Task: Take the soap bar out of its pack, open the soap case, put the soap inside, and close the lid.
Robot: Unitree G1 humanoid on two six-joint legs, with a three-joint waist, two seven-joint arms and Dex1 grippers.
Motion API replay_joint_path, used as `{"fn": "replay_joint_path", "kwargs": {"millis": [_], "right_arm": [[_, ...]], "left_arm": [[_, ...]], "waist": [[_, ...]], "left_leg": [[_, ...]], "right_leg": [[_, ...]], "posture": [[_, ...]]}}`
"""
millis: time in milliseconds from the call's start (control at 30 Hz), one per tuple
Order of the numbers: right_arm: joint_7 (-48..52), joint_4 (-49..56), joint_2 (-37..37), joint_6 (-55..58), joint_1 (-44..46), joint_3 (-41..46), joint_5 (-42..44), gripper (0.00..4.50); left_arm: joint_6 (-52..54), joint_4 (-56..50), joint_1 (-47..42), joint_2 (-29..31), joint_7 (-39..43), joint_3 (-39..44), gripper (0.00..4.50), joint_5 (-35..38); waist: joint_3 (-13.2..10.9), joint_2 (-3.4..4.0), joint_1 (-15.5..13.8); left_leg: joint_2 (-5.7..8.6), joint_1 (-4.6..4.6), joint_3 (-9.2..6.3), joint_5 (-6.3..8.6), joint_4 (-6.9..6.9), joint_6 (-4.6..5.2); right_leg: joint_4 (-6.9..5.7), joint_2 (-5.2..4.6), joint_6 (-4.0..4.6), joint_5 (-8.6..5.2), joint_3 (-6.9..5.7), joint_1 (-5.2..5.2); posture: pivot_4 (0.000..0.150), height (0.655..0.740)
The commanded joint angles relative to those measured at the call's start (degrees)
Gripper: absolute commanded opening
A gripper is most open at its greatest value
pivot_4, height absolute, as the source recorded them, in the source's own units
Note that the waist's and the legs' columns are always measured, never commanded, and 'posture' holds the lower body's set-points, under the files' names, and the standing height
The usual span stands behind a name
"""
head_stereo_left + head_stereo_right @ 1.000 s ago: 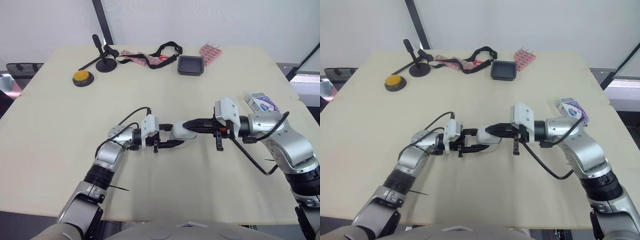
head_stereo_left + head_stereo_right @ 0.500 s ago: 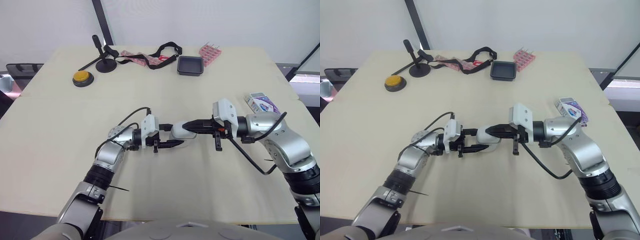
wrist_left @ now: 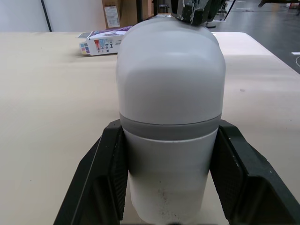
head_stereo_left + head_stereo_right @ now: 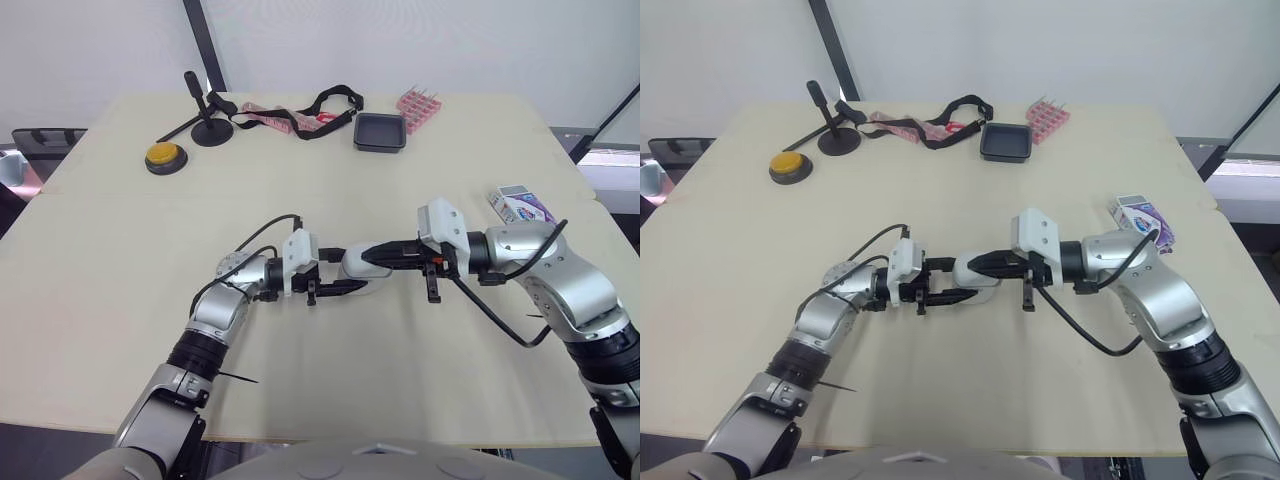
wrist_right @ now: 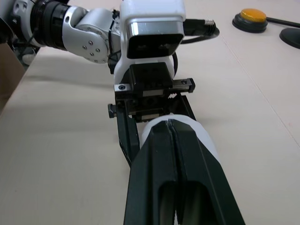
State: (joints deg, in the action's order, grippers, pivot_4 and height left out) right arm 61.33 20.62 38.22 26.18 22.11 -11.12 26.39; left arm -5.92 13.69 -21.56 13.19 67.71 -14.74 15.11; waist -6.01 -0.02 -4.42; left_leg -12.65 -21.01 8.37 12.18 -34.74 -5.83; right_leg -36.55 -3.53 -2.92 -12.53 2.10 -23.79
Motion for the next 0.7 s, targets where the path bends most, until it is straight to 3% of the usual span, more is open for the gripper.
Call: {"fn": "replay_joint_path", "kwargs": {"millis": [33,267,467,600,700], "right_arm": [[-0.5,-2.7,1.2,2.6,-1.0,-2.0,-2.6,0.03],[-0.9,-3.2,0.5,2.2,-0.8,-0.9,-1.7,0.03],[-1.9,-1.9,-0.9,2.9,-1.3,8.5,6.6,0.03],[-0.2,-0.9,1.0,0.2,-4.3,13.8,8.0,1.12],[1.5,-0.5,1.7,-3.9,-8.4,16.3,7.1,2.23]], "left_arm": [[-0.4,-2.1,0.2,0.1,-0.1,-0.2,1.9,0.4],[-0.3,-2.3,0.3,0.2,-0.1,-0.2,1.9,0.4],[1.9,-3.0,0.6,0.7,-0.8,0.7,1.9,1.3],[6.0,-4.2,0.4,1.2,-1.6,1.8,1.9,3.1],[9.9,-5.9,0.4,1.9,-1.9,2.1,1.9,4.5]], "waist": [[0.0,0.0,0.0],[0.0,0.0,0.0],[0.0,-0.01,-0.1],[0.0,0.0,-0.1],[0.0,-0.01,-0.1]], "left_leg": [[0.0,0.0,0.0,0.0,0.0,0.0],[0.0,0.03,0.0,0.0,0.01,-0.01],[0.0,-0.01,0.0,0.0,0.02,0.0],[0.01,-0.21,0.0,0.0,0.06,0.0],[0.0,-0.24,-0.01,0.01,0.13,-0.01]], "right_leg": [[0.01,0.0,0.0,0.0,0.0,0.0],[0.02,0.0,0.02,-0.01,0.0,0.03],[0.08,-0.01,0.03,-0.02,0.01,0.01],[0.19,0.01,0.0,0.0,-0.02,-0.13],[0.24,0.02,-0.02,0.01,-0.09,-0.15]], "posture": [[0.15,0.74],[0.15,0.74],[0.15,0.74],[0.15,0.74],[0.15,0.74]]}}
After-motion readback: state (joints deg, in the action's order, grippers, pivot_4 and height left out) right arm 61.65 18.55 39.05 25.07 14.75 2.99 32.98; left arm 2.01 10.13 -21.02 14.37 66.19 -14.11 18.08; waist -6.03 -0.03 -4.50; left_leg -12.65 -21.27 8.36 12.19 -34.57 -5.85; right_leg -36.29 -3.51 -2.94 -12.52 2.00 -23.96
